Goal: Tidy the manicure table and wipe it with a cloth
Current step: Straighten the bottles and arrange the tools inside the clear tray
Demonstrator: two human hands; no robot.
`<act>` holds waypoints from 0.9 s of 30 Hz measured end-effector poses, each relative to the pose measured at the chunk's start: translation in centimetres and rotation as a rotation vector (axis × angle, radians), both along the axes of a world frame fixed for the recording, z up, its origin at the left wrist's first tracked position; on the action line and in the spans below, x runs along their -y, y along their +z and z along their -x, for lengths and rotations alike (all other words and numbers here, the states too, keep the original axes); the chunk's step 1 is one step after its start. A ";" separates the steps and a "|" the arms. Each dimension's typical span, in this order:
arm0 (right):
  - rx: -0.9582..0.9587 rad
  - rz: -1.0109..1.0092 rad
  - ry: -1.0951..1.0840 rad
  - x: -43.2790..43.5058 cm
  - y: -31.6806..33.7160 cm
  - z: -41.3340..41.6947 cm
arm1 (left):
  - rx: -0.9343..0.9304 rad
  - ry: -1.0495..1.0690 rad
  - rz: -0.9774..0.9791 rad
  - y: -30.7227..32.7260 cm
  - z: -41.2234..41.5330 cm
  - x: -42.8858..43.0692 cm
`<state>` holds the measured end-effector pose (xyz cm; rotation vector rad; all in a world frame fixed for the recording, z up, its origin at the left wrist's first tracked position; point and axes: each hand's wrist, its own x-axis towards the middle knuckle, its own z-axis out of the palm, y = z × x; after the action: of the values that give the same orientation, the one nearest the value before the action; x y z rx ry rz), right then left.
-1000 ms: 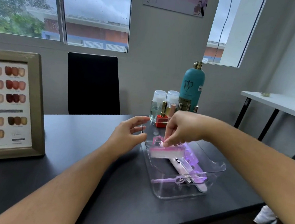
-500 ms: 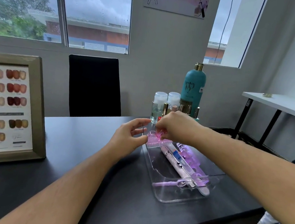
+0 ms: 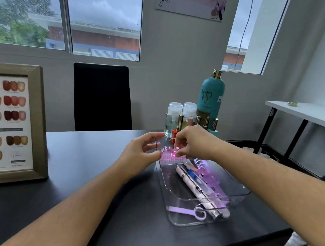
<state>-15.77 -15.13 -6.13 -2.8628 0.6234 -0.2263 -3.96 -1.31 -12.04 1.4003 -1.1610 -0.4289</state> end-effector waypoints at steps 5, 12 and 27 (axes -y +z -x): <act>-0.004 -0.050 -0.017 -0.5 0.8 0.9 | 0.013 0.003 -0.004 0.1 0.0 0.1; -0.208 0.283 -0.164 -1.2 1.8 2.5 | -0.002 0.002 -0.016 0.0 0.0 0.1; -0.584 0.002 -0.319 -1.5 2.7 2.4 | -0.002 -0.011 -0.024 -0.2 -0.2 0.3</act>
<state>-18.13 -13.63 -3.46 -2.8041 1.1780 0.5866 -3.71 -1.57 -12.26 1.4146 -1.1662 -0.4531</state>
